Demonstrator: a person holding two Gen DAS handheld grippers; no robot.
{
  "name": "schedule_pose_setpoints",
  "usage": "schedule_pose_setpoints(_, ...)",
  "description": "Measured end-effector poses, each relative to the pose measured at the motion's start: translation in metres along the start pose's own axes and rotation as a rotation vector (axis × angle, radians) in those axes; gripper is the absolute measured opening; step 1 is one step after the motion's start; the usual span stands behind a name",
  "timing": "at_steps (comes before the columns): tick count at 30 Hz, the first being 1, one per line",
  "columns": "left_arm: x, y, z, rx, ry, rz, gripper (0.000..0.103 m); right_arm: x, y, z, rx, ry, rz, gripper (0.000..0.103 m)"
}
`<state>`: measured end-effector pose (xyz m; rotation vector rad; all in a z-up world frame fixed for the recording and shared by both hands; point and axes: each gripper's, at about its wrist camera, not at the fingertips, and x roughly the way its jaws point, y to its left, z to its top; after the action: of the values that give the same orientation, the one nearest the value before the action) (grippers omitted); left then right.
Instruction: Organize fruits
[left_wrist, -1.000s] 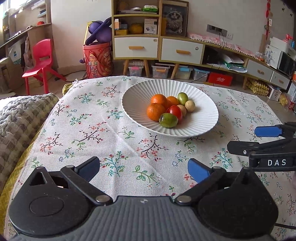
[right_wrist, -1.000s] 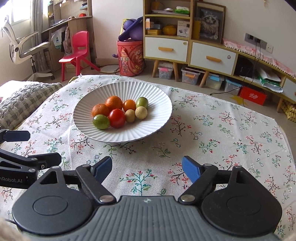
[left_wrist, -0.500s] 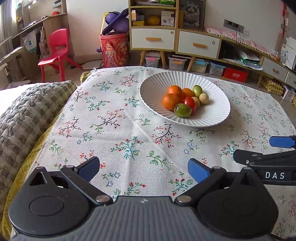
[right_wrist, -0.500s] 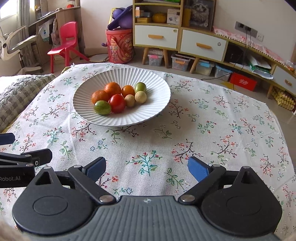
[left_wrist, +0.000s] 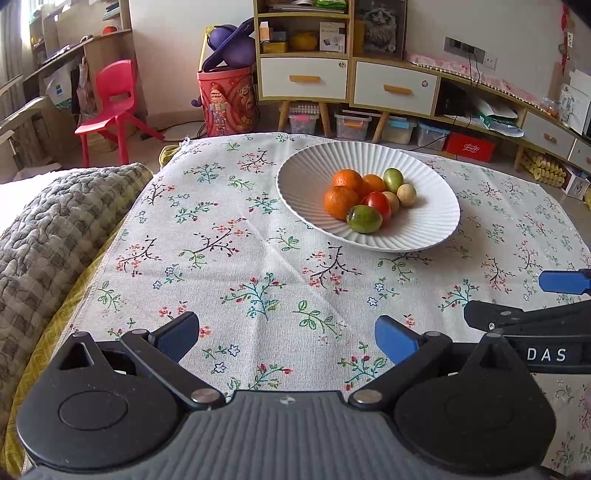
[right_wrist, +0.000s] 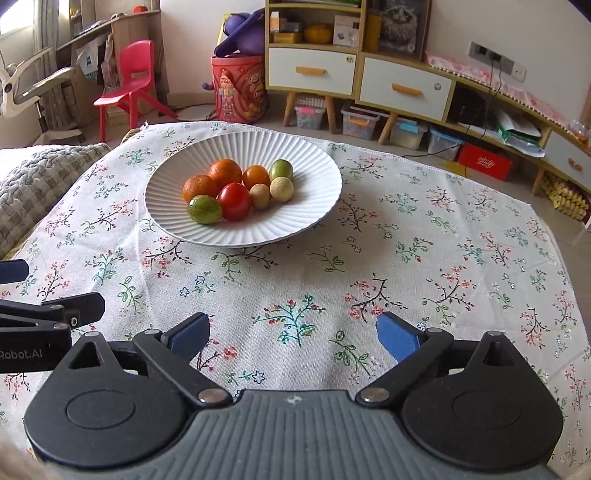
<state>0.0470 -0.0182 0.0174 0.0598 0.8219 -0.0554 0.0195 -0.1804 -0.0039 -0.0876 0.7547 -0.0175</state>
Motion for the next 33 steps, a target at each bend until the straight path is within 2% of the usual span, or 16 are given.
schedule_pose_setpoints(33,-0.0022,0.001,0.0012,-0.001,-0.018,0.011,0.092,0.0003,0.0005,-0.001,-0.009,-0.001,0.001,0.098)
